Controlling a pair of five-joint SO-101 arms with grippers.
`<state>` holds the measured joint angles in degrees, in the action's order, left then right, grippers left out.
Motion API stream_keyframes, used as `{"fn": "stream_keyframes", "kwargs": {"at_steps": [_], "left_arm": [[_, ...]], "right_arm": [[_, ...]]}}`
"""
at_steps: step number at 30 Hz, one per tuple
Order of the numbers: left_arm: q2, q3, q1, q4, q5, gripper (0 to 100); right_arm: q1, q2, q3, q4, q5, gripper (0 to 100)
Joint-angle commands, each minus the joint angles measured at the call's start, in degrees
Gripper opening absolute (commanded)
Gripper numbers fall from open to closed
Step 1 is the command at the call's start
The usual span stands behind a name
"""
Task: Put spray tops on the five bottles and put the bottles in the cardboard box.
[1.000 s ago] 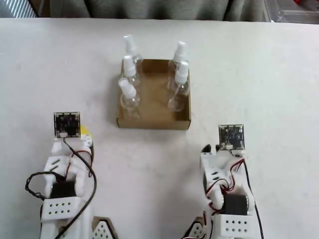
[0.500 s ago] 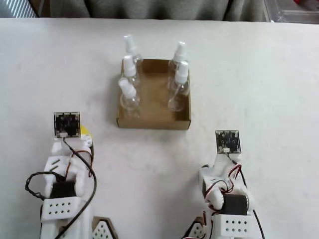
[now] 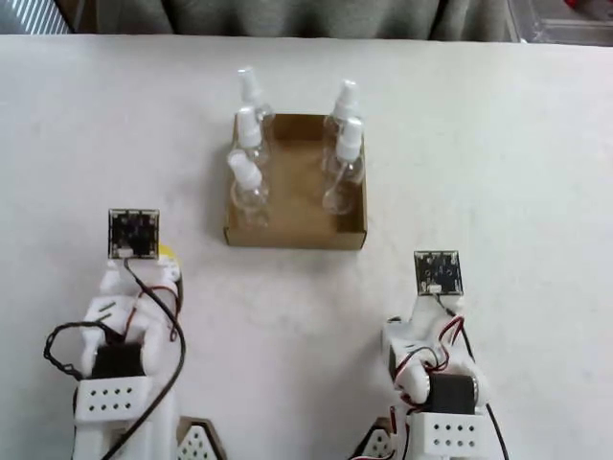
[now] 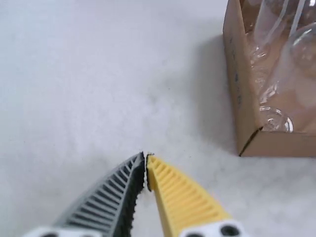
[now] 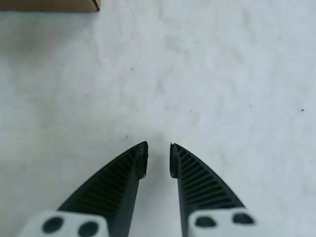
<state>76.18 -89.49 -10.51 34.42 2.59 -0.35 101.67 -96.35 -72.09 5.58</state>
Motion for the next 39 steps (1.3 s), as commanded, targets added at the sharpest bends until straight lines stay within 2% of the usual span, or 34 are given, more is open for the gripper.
{"fn": "stream_keyframes", "kwargs": {"at_steps": [1, 10, 21, 27, 35, 39], "left_arm": [[-0.04, 6.33, 0.84, 4.31, 0.26, 2], [1.54, 12.13, 0.48, 12.92, 0.44, 2], [29.67, 6.51, 0.57, 25.23, 0.35, 2], [28.09, 4.40, 0.57, 27.87, 0.44, 2], [28.35, -7.30, 0.57, 27.52, 0.53, 2], [28.26, -7.47, 0.75, 28.40, 0.44, 2]], "right_arm": [[-0.66, 0.84, -0.53, -0.31, 0.09, 5.0], [-0.66, 0.84, -0.53, -0.31, 0.09, 5.0], [-0.66, 0.84, -0.53, -0.31, 0.09, 5.0], [-0.66, 0.84, -0.53, -0.31, 0.09, 5.0], [-0.66, 0.84, -0.53, -0.31, 0.09, 5.0], [-0.66, 0.84, -0.53, -0.31, 0.09, 5.0]]}}
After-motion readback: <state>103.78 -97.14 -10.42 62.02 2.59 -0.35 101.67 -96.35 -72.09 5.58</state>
